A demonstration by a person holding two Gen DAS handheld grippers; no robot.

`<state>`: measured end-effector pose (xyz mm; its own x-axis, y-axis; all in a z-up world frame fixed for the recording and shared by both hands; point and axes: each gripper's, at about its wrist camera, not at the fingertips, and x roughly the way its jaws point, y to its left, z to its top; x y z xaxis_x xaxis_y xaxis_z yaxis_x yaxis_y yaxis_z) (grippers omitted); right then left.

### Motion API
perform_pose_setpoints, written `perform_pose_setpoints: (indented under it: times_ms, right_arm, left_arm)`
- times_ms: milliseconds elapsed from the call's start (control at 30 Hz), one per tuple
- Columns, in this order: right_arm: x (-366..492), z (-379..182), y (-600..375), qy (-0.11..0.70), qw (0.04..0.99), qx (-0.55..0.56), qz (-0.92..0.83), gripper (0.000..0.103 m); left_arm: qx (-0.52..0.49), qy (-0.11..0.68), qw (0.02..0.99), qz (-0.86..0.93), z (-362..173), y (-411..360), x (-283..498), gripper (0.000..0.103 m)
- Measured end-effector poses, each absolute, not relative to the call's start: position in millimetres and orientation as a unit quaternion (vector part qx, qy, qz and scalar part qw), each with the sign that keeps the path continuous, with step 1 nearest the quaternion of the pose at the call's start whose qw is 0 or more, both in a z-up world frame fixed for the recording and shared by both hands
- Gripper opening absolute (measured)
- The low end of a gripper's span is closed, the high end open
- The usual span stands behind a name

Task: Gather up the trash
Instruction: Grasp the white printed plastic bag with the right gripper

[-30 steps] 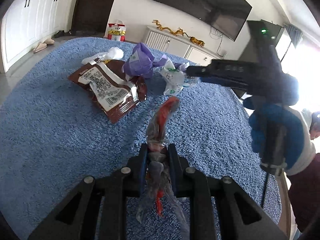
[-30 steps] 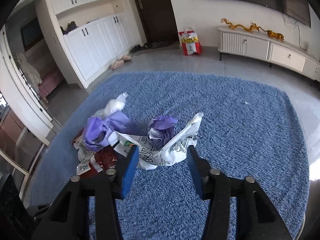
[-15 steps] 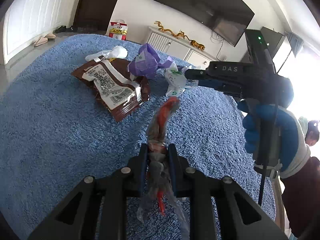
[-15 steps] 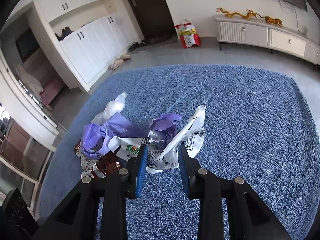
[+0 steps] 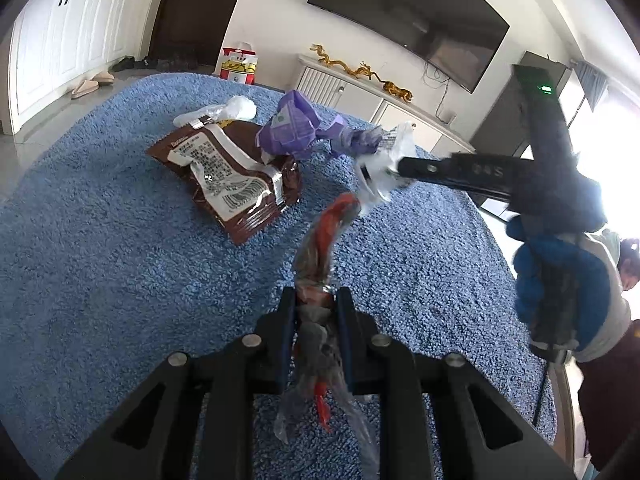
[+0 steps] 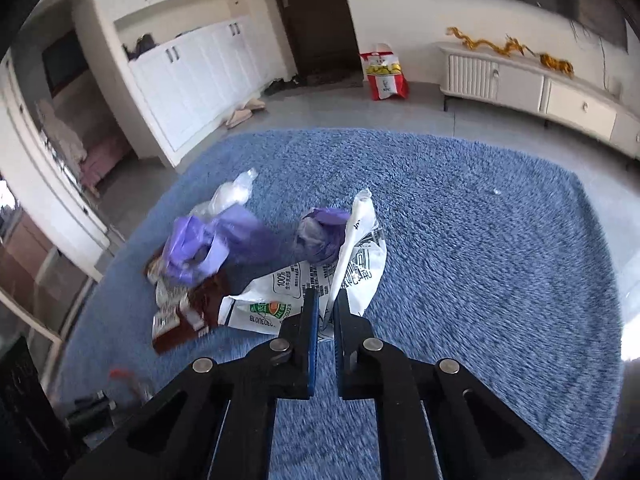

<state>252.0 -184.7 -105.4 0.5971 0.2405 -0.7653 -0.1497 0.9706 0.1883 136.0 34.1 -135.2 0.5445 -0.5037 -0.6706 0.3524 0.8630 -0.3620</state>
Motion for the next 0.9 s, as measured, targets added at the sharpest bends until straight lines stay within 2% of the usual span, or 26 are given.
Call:
perform_pose_setpoints:
  times_ms: [600, 900]
  right_arm:
    - [131.0, -58.2, -191.5, 0.414, 0.902, -0.021, 0.121, 0.002]
    - [90.0, -38.4, -223.3, 0.393, 0.913, -0.017, 0.110, 0.001]
  left_arm:
    - [-0.082, 0.395, 0.886, -0.230, -96.9, 41.2, 77.4, 0.019]
    - [-0.049, 0.380, 0.886, -0.262, -69.9, 7.0, 64.4, 0.019]
